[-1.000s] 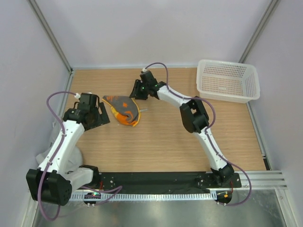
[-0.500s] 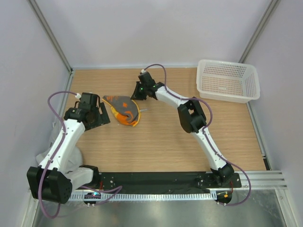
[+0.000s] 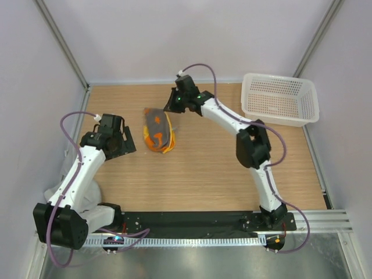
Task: Roll the towels
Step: Flatten the towel
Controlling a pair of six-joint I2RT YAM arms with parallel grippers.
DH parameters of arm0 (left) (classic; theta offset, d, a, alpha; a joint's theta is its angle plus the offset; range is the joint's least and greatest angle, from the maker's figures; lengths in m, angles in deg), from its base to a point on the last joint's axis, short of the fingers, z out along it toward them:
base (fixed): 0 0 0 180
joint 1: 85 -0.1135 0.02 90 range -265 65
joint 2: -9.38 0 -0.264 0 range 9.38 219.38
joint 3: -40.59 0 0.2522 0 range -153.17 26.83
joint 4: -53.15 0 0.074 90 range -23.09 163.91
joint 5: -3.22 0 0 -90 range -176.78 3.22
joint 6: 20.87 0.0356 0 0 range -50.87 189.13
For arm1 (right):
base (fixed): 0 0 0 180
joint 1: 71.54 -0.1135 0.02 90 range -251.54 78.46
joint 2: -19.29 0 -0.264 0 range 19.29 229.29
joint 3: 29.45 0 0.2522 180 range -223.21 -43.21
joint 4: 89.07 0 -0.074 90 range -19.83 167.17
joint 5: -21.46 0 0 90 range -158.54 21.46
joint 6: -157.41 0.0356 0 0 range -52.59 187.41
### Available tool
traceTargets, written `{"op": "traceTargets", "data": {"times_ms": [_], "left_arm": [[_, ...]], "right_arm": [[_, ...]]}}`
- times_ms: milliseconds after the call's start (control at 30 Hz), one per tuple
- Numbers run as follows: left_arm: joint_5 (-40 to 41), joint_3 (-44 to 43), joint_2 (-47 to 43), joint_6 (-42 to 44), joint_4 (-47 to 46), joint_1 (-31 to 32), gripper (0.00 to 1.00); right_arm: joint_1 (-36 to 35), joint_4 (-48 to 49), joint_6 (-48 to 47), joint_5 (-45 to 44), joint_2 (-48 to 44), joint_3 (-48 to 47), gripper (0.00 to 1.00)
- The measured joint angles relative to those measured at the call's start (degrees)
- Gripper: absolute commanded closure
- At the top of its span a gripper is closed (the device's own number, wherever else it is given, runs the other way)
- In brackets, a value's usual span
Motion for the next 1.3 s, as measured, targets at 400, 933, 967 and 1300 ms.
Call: {"op": "traceTargets", "data": {"times_ms": [400, 933, 967, 1300], "left_arm": [[1.2, -0.2, -0.1, -0.8, 0.0, 8.3, 0.21], [4.2, -3.8, 8.8, -9.2, -10.8, 38.4, 0.09], [4.7, -3.4, 10.4, -9.3, -11.9, 38.3, 0.10], [11.0, -5.9, 28.5, -5.6, -23.6, 38.3, 0.13]], "right_arm": [[-1.4, -10.0, -1.9, -16.2, -44.6, 25.7, 0.99], [-2.1, -24.9, -7.3, -16.7, -31.0, 4.8, 0.99], [-2.1, -25.1, -7.5, -16.6, -31.5, 4.4, 0.99], [-2.1, -28.9, -8.7, -15.5, -40.3, 5.5, 0.99]]}}
